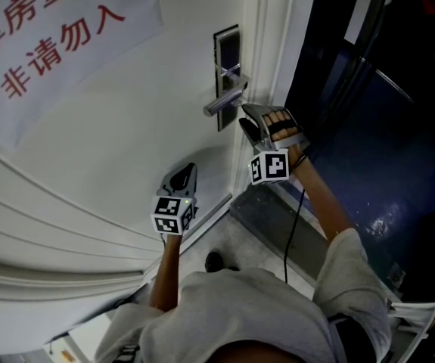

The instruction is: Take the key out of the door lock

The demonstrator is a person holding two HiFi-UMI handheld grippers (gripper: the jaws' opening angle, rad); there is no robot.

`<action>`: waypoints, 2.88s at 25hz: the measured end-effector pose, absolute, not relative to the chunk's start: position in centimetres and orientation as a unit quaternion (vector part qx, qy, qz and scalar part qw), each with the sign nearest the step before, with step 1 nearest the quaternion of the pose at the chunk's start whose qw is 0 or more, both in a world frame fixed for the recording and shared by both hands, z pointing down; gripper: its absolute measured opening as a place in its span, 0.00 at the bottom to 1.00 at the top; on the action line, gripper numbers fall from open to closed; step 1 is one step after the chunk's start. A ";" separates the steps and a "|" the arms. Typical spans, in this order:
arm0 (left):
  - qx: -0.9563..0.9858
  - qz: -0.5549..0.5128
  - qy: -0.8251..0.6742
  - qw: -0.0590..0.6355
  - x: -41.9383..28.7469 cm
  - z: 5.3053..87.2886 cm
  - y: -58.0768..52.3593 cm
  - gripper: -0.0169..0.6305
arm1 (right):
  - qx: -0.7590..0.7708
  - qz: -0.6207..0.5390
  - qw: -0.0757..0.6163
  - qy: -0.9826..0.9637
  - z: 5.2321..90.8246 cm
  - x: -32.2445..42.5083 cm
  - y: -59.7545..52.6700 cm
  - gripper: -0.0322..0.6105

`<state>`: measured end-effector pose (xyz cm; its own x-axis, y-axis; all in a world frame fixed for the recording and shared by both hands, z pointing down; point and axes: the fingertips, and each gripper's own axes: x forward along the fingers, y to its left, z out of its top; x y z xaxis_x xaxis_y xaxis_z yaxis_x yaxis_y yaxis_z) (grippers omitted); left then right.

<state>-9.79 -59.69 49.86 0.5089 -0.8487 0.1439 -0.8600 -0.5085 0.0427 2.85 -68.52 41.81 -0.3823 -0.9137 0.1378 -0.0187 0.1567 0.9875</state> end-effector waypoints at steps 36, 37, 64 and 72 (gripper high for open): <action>0.861 0.059 -0.502 0.057 -10.9 50.2 -59.9 0.05 | 0.405 -0.590 0.386 -0.582 39.8 1.0 -71.9 0.10; 0.861 0.058 -0.501 0.057 -10.8 50.2 -59.9 0.05 | 0.405 -0.590 0.386 -0.582 39.8 1.0 -71.9 0.10; 0.862 0.056 -0.501 0.050 -9.6 49.6 -59.4 0.05 | 0.443 -0.518 0.358 -0.638 40.3 4.5 -68.0 0.10; 0.859 0.059 -0.507 0.045 -10.3 49.3 -59.0 0.05 | 0.503 -0.358 0.280 -0.735 42.0 6.6 -66.3 0.10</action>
<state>-10.27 -59.04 49.34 0.4784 -0.8658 0.1469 -0.8764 -0.4813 0.0176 6.59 -66.34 41.97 -0.3371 -0.9400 0.0524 -0.5394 0.2385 0.8076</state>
